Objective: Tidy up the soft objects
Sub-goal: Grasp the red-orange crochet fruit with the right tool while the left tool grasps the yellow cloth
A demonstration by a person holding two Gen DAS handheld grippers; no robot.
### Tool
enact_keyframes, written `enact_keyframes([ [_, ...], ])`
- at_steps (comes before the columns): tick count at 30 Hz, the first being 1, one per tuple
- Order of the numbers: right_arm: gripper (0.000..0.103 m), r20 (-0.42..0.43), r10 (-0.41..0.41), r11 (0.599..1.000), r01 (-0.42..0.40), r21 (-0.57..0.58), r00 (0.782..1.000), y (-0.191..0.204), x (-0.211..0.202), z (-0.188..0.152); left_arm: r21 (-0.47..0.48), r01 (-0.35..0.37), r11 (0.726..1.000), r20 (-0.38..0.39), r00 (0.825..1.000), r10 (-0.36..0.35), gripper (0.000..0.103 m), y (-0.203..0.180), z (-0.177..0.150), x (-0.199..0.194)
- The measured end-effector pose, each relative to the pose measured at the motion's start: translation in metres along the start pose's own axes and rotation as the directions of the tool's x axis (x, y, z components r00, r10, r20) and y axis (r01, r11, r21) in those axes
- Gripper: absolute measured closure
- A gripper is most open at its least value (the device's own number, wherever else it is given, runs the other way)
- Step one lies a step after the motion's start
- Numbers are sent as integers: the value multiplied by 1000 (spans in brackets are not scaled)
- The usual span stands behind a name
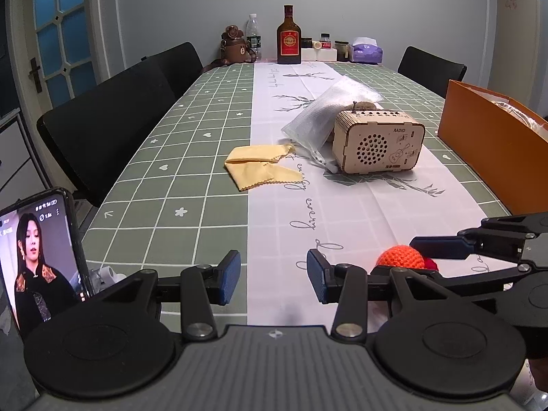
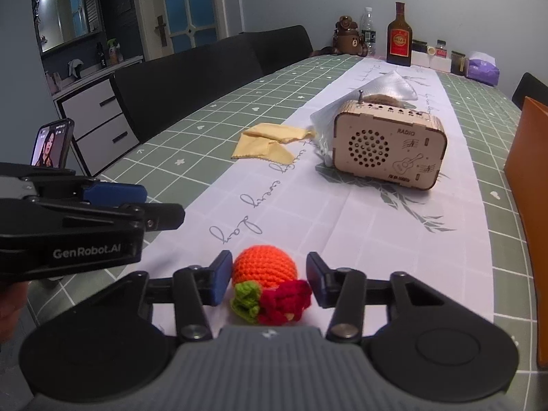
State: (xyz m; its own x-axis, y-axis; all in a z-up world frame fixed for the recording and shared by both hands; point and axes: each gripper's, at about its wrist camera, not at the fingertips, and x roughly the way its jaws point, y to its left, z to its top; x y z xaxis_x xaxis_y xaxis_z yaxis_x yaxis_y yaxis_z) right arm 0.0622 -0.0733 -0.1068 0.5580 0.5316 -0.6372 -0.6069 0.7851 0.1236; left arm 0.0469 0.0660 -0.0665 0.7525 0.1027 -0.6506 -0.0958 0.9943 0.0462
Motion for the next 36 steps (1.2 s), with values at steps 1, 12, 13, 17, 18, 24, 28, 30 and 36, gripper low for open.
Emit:
enact_keyframes([
  [1, 63, 1, 4, 1000, -4, 1, 1000, 0, 0, 1, 3, -1, 1000, -2, 1000, 1, 53, 0, 1, 2],
  [12, 63, 52, -53, 998, 51, 40, 997, -41, 0, 34, 76, -25, 997, 36, 999, 22, 23, -7, 48, 41],
  [13, 63, 53, -57, 997, 55, 46, 997, -46, 2, 36, 52, -29, 998, 39, 999, 27, 22, -6, 54, 48],
  [17, 63, 50, -65, 997, 62, 55, 997, -63, 11, 44, 18, -59, 998, 47, 997, 58, 18, -3, 73, 76],
  [18, 63, 49, -66, 996, 64, 57, 997, -67, 14, 46, 23, -62, 998, 41, 997, 61, 17, -3, 77, 84],
  [24, 63, 37, -80, 994, 77, 84, 996, -85, 31, 53, -22, -83, 996, -28, 996, 82, 18, 6, 81, 129],
  [28, 63, 35, -76, 994, 73, 80, 996, -90, 38, 54, -55, -102, 993, -64, 993, 99, 23, 11, 78, 147],
  [30, 63, 31, -73, 995, 70, 77, 997, -91, 41, 53, -73, -98, 993, -53, 994, 94, 25, 12, 76, 148],
  [36, 63, 23, -77, 994, 75, 76, 997, -92, 47, 52, -92, -62, 994, -30, 998, 60, 64, 10, 76, 146],
])
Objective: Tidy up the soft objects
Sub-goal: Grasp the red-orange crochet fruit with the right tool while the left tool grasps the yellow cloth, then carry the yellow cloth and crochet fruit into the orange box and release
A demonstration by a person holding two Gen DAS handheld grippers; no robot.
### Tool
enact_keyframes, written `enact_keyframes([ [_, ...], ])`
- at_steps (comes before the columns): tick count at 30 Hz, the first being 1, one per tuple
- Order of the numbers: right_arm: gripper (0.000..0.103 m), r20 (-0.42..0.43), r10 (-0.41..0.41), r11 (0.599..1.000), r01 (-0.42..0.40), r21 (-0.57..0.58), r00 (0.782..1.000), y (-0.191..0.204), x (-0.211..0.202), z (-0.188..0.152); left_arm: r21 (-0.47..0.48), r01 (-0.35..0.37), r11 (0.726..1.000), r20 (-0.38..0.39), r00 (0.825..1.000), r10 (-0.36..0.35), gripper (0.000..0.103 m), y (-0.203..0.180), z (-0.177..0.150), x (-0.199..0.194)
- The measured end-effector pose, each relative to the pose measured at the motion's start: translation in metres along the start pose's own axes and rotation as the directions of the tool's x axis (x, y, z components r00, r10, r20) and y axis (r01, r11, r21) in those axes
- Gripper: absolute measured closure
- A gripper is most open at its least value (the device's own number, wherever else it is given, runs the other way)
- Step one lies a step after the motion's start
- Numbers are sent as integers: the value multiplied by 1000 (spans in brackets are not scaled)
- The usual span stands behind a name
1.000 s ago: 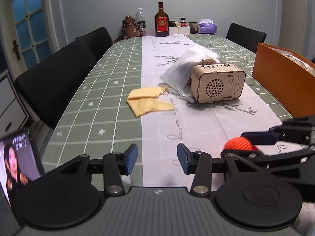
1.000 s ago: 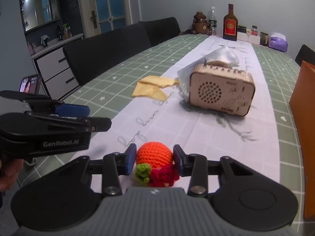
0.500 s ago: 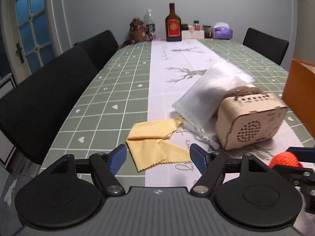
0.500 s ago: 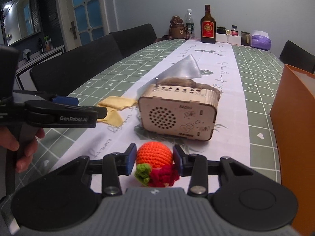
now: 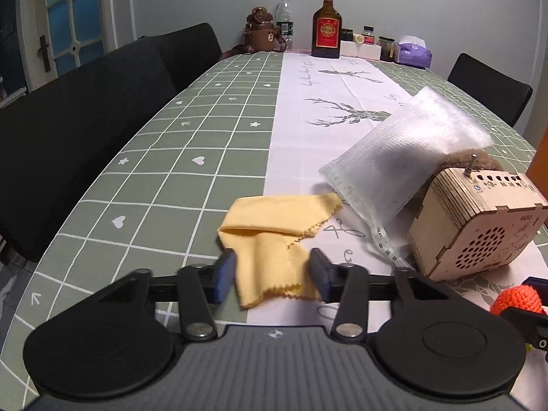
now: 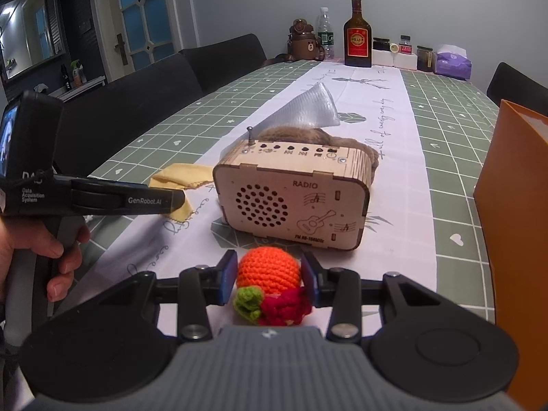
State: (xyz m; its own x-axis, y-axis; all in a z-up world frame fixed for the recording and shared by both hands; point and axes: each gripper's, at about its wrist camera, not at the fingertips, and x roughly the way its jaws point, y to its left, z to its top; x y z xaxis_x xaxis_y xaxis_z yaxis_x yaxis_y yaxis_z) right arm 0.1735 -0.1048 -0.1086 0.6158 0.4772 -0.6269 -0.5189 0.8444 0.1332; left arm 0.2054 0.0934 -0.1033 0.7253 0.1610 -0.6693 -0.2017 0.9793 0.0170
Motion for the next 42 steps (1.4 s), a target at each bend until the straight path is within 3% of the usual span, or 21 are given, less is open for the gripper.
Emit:
enact_keyframes([
  [2, 63, -2, 2, 1000, -2, 2, 1000, 0, 1, -1, 5, 9, 1000, 5, 1000, -9, 72, -3, -1, -1],
  [4, 63, -3, 1, 1000, -1, 1, 1000, 0, 0, -2, 16, 15, 1000, 9, 1000, -15, 90, -7, 0, -1],
  [6, 63, -3, -1, 1000, 1, -1, 1000, 0, -1, -2, 25, 5, 1000, 14, 1000, -5, 98, -10, -1, -2],
  [11, 63, 6, -14, 1000, 14, -6, 1000, -1, -9, -3, 10, 5, 1000, 51, 999, -6, 99, -12, -5, -15],
  [18, 63, 41, -21, 1000, 21, 0, 999, -2, -28, 0, 38, 11, 999, 158, 987, -17, 99, -23, -10, -68],
  [25, 63, 80, -13, 1000, 13, -1, 997, 2, -54, -1, 100, 69, 993, 209, 974, -89, 99, -41, -16, -122],
  [34, 63, 156, -19, 1000, 21, -6, 988, 0, -103, -3, 176, 142, 974, 276, 943, -187, 99, -70, -17, -177],
  [42, 63, 200, -11, 1000, 14, -15, 980, -16, -145, 4, 211, 239, 948, 290, 911, -294, 100, -95, -2, -199],
])
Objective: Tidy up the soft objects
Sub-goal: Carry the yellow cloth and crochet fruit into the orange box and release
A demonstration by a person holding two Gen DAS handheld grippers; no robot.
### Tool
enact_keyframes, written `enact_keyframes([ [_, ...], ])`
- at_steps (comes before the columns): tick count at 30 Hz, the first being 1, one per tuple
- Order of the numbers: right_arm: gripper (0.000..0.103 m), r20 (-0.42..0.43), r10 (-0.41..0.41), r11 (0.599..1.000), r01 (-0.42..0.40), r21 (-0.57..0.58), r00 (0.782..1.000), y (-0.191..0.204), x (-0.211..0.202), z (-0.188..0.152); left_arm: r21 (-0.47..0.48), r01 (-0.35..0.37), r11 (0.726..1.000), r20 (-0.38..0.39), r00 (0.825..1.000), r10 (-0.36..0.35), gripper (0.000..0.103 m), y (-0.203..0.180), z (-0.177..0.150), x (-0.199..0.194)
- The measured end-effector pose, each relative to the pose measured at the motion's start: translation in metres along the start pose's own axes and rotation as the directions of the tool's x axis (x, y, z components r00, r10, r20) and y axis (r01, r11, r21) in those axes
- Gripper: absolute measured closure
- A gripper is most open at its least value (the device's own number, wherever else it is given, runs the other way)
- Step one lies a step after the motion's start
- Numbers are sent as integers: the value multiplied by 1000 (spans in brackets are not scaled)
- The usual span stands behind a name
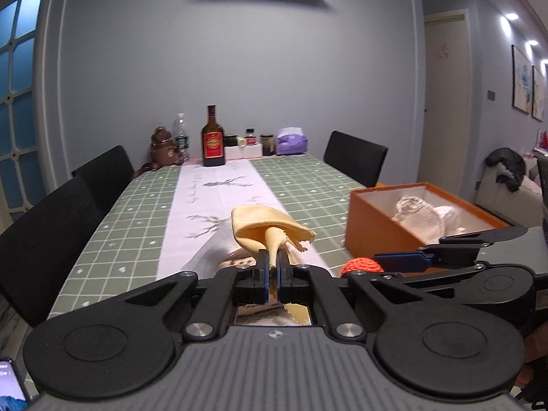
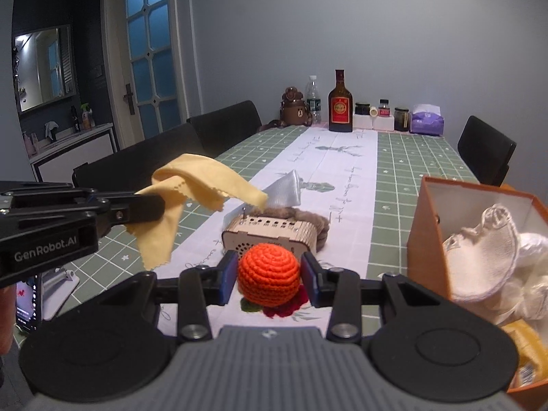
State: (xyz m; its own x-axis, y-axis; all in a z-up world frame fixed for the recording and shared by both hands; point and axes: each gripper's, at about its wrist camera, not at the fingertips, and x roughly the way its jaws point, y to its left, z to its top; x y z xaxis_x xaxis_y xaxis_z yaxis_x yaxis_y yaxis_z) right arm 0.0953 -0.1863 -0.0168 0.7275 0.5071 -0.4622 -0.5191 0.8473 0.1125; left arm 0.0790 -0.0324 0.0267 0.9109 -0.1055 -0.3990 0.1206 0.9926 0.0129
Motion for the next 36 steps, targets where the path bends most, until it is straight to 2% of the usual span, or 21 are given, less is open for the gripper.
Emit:
enact_keyframes([
  [3, 63, 8, -2, 1000, 2, 6, 1000, -11, -11, 7, -3, 48, 999, 11, 999, -47, 99, -11, 10, 0],
  [8, 63, 40, -54, 998, 55, -18, 998, -30, -31, 22, 6, 133, 991, 26, 991, -133, 99, -30, 28, 6],
  [14, 63, 67, -119, 992, 121, -33, 991, -60, -51, 42, 34, 199, 979, 41, 979, -200, 99, -53, 52, 26],
  [19, 63, 51, -159, 987, 161, -24, 986, -94, -57, 59, 61, 248, 967, 45, 967, -251, 99, -74, 69, 45],
  [23, 63, 17, -194, 981, 194, -12, 981, -130, -53, 72, 70, 276, 959, 9, 961, -277, 99, -93, 80, 70],
  [27, 63, -46, -220, 975, 221, 12, 974, -169, -41, 80, 55, 322, 945, -82, 945, -317, 99, -111, 86, 107],
  [28, 63, -69, -222, 975, 223, 19, 973, -178, -37, 80, 43, 336, 941, -122, 936, -329, 99, -115, 86, 117],
  [31, 63, -152, -204, 974, 216, 65, 967, -204, -27, 74, 9, 393, 920, -240, 894, -379, 99, -124, 79, 146],
  [33, 63, -211, -196, 972, 219, 90, 958, -218, -20, 66, 22, 415, 910, -314, 867, -388, 99, -133, 70, 159],
  [34, 63, -241, -191, 970, 220, 100, 952, -224, -18, 61, 28, 428, 903, -349, 851, -392, 99, -137, 65, 165],
  [36, 63, -305, -168, 970, 213, 119, 937, -233, -12, 49, 25, 461, 887, -422, 809, -409, 99, -145, 56, 174],
])
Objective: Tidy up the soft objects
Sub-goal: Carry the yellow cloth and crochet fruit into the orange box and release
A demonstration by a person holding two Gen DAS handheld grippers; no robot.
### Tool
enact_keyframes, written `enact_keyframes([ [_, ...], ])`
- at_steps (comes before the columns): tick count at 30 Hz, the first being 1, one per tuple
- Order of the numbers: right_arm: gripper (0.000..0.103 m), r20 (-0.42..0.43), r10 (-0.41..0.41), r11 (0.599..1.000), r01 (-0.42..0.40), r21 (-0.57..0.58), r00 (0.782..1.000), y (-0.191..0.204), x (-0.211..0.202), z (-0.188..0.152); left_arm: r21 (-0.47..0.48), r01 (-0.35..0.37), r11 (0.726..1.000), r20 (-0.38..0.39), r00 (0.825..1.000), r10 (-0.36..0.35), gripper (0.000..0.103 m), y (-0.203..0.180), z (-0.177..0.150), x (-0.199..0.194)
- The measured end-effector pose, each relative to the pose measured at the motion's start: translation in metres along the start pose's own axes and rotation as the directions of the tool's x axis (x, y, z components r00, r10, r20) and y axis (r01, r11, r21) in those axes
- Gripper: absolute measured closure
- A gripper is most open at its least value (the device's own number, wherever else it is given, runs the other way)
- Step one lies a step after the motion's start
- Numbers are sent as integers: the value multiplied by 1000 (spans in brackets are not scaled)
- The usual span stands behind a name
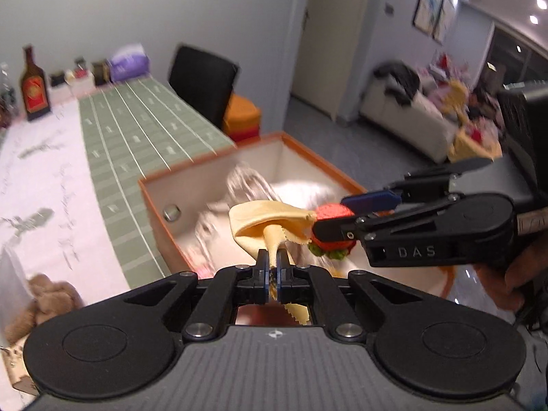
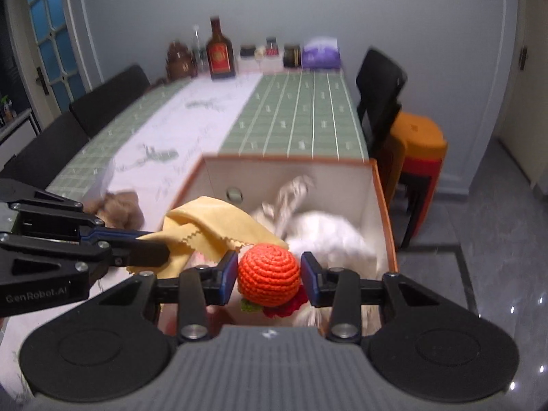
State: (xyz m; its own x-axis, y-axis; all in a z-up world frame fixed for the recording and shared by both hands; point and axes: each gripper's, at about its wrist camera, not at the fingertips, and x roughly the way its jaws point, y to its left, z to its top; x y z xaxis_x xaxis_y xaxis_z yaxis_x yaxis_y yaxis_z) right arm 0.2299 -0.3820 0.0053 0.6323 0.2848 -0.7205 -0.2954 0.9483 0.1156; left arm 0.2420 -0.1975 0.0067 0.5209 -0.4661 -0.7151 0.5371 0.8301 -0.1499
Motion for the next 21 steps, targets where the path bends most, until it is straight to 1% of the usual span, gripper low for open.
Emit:
enact_keyframes([
  [2, 63, -59, 14, 1000, -14, 5, 998, -6, 9, -11, 9, 34, 999, -68, 997, -33, 99, -2, -3, 12],
  [5, 63, -119, 6, 1000, -9, -22, 993, -8, 21, -23, 28, 33, 999, -137, 990, -29, 99, -8, -5, 26],
  [8, 63, -152, 11, 1000, -15, -24, 988, -10, 31, -29, 42, 32, 999, -189, 982, -24, 99, -15, -10, 36],
  [10, 63, -150, 16, 999, -20, -27, 989, -10, 33, -32, 49, 23, 999, -208, 978, -12, 98, -16, -13, 38],
  [14, 63, -147, 9, 999, -16, -46, 989, -6, 32, -30, 46, 4, 999, -214, 977, 6, 96, -19, -9, 38],
  [15, 63, -147, 8, 999, -16, -52, 989, -5, 30, -30, 45, 2, 999, -212, 977, 7, 91, -19, -9, 36],
  [16, 62, -144, 8, 998, -16, -57, 989, -4, 29, -30, 45, -2, 999, -206, 979, 12, 83, -20, -9, 33],
  [17, 61, -143, 4, 998, -13, -62, 990, -3, 27, -29, 45, -4, 999, -197, 980, 13, 79, -21, -7, 32],
  [18, 60, -139, 1, 998, -11, -67, 990, -1, 26, -28, 42, -6, 999, -190, 982, 14, 74, -22, -6, 30],
  [20, 51, -130, -4, 997, -5, -72, 992, 1, 21, -28, 35, -5, 999, -173, 985, 11, 68, -22, -5, 24],
  [21, 49, -123, -9, 997, 0, -74, 992, 2, 19, -27, 32, -5, 999, -165, 986, 10, 65, -22, -5, 21],
])
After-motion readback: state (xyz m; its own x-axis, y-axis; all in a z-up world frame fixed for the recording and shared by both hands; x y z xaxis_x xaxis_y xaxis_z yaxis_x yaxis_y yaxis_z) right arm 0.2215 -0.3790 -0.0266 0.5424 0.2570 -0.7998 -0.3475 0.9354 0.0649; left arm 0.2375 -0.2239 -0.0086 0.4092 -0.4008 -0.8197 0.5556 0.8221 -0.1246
